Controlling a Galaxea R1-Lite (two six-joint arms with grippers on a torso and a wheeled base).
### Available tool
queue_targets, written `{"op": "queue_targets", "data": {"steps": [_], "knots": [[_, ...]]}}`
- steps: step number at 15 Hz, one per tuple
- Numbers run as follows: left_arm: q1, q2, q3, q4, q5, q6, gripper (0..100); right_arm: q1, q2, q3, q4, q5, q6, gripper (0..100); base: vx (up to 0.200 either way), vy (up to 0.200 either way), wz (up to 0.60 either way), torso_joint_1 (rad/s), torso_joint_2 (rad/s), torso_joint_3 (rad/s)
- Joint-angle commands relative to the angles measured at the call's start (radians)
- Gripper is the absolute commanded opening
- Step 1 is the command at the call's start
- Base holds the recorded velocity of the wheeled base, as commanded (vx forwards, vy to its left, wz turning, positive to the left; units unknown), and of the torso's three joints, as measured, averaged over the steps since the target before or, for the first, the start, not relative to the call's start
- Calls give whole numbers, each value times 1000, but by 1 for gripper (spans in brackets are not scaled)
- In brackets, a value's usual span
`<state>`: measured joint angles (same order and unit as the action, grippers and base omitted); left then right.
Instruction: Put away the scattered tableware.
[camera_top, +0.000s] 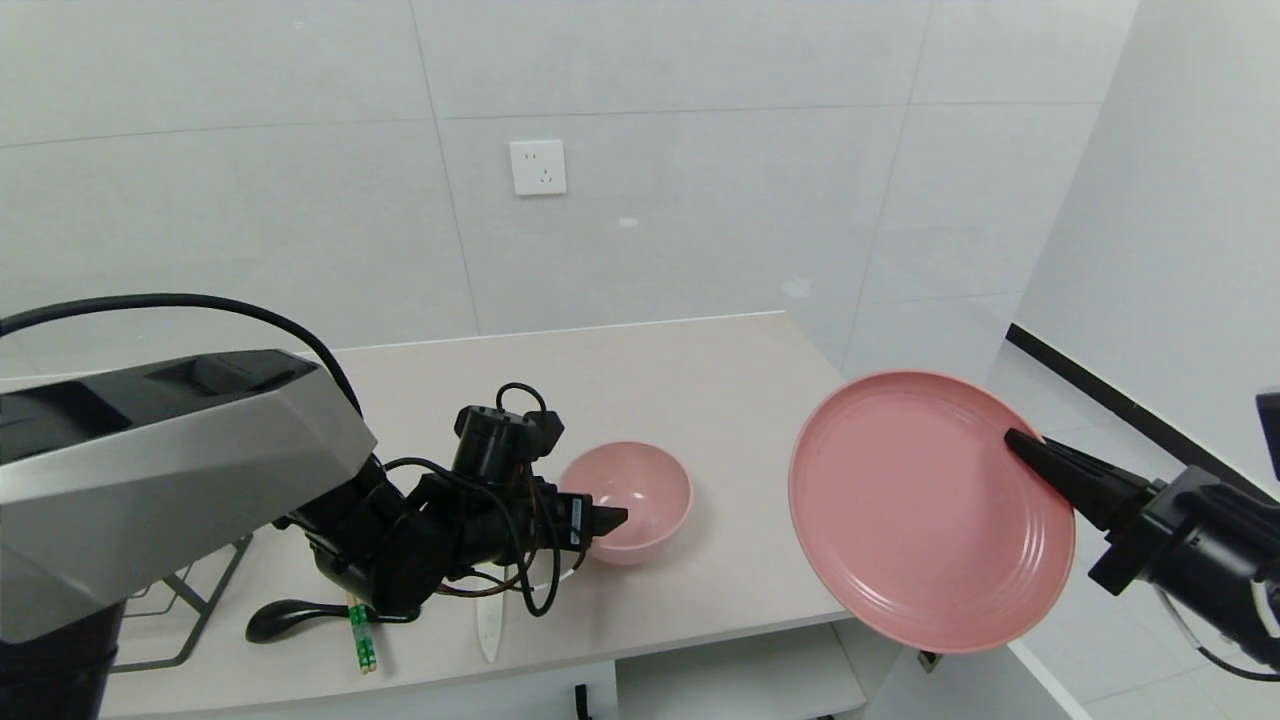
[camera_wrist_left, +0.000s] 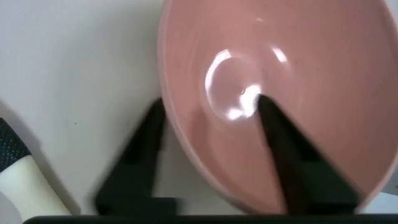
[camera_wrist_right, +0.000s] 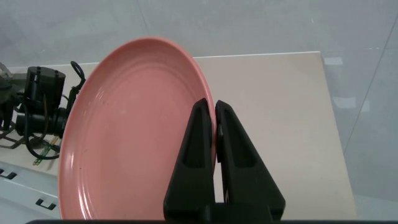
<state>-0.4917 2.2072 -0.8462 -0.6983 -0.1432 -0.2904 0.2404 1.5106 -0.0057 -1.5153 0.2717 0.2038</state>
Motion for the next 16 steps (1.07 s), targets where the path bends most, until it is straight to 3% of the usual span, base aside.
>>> {"op": "queue_targets", "data": {"steps": [1, 4, 5, 8, 10, 16], "knots": [[-2, 14, -1, -1, 1, 1, 0, 0, 2, -2, 0, 0, 0, 0, 0, 0, 0, 0, 0, 0], [-2, 3, -1, -3, 14, 2, 0, -1, 2, -2, 0, 0, 0, 0, 0, 0, 0, 0, 0, 0], [8, -37, 2, -53, 47, 22, 0, -1, 2, -2, 0, 0, 0, 0, 0, 0, 0, 0, 0, 0], [61, -119, 36, -224, 53, 145, 0, -1, 2, -3, -2, 0, 0, 0, 0, 0, 0, 0, 0, 0], [84, -162, 67, -306, 53, 185, 0, -1, 2, -5, -2, 0, 0, 0, 0, 0, 0, 0, 0, 0], [117, -198, 108, -402, 48, 229, 0, 0, 3, -5, -2, 0, -1, 0, 0, 0, 0, 0, 0, 0]]}}
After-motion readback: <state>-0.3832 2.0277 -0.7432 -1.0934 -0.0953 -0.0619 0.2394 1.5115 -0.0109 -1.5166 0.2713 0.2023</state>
